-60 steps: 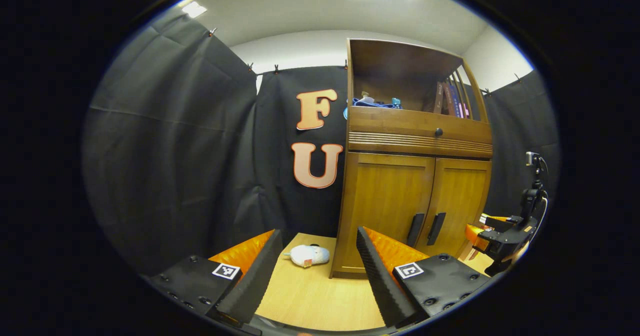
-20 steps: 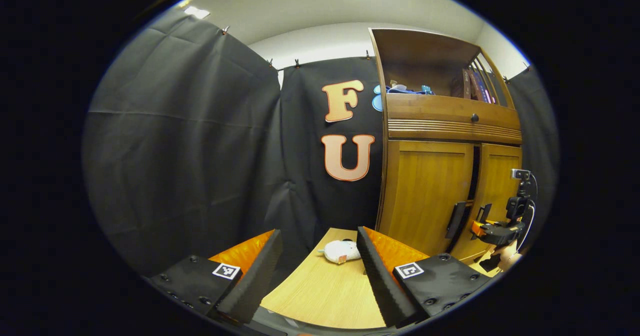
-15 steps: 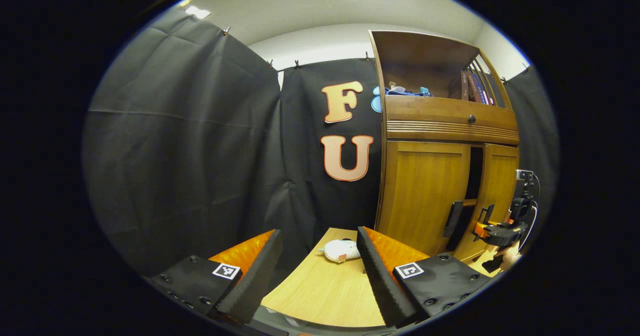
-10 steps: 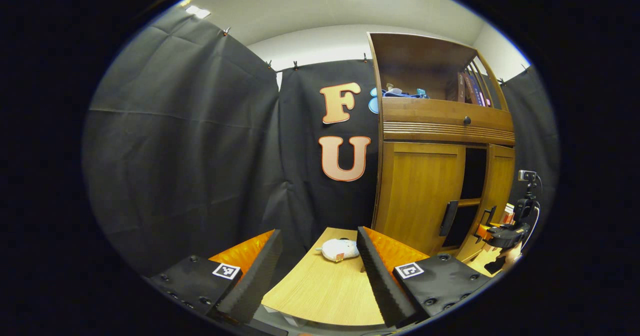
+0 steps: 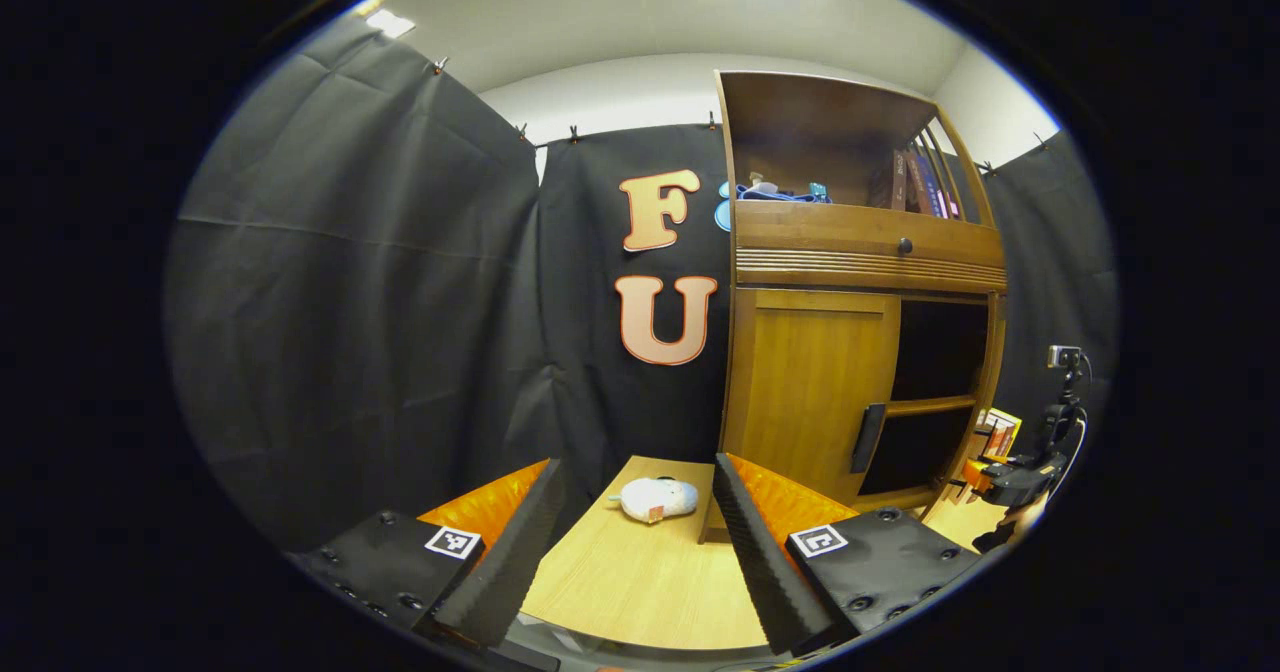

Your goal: Open the right door of the double-door shoe cabinet with the right hand, and open the left door with the left hand.

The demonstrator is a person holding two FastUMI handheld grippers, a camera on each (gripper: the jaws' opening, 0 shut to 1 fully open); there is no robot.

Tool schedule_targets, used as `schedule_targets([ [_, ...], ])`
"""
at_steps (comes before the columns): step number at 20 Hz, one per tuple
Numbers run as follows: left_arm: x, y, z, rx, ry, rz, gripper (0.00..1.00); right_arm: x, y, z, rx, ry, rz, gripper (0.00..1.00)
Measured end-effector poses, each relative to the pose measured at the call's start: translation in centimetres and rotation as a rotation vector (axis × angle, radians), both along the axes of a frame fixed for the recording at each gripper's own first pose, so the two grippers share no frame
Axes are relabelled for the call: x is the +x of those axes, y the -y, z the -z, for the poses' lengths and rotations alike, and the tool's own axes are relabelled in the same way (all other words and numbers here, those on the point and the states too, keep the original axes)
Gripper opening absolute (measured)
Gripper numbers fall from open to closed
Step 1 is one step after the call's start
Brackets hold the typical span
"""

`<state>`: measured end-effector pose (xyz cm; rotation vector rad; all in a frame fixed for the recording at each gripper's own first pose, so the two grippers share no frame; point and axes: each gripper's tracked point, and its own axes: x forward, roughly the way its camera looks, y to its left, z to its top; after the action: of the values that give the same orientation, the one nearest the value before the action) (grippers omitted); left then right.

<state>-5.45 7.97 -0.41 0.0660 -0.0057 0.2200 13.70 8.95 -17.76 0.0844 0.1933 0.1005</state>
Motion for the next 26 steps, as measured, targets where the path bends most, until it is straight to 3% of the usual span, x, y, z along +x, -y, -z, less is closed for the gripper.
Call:
schedule_targets([
  [12, 2.7, 5.1, 0.7, -0.012, -0.022, 0.111, 1.00, -3.4, 7.2, -0.1, -0.038, -0.022, 0.098, 0.07],
  [13, 2.9, 5.8, 0.7, -0.006, -0.024, 0.121, 1.00, -3.6, 7.9, -0.1, -0.037, -0.022, 0.105, 0.07],
  [14, 3.2, 6.4, 0.9, 0.000, -0.026, 0.131, 0.93, -3.7, 8.7, -0.1, -0.038, -0.020, 0.113, 0.05],
  [16, 3.6, 7.9, 0.8, 0.005, -0.027, 0.153, 0.96, -4.2, 10.2, 0.0, -0.045, -0.020, 0.126, 0.07],
  [17, 3.8, 8.6, 0.7, 0.004, -0.024, 0.163, 0.96, -4.2, 10.9, -0.1, -0.042, -0.021, 0.127, 0.00],
  [21, 4.3, 11.4, 0.6, 0.016, -0.019, 0.188, 1.00, -4.4, 12.7, -0.1, -0.035, -0.024, 0.114, 0.00],
  [22, 4.3, 12.0, 0.7, 0.020, -0.019, 0.191, 0.93, -4.4, 13.0, -0.1, -0.032, -0.023, 0.107, 0.00],
  [26, 4.6, 14.9, 0.9, 0.026, -0.020, 0.192, 0.93, -4.2, 14.8, 0.1, -0.030, -0.026, 0.065, 0.00],
])
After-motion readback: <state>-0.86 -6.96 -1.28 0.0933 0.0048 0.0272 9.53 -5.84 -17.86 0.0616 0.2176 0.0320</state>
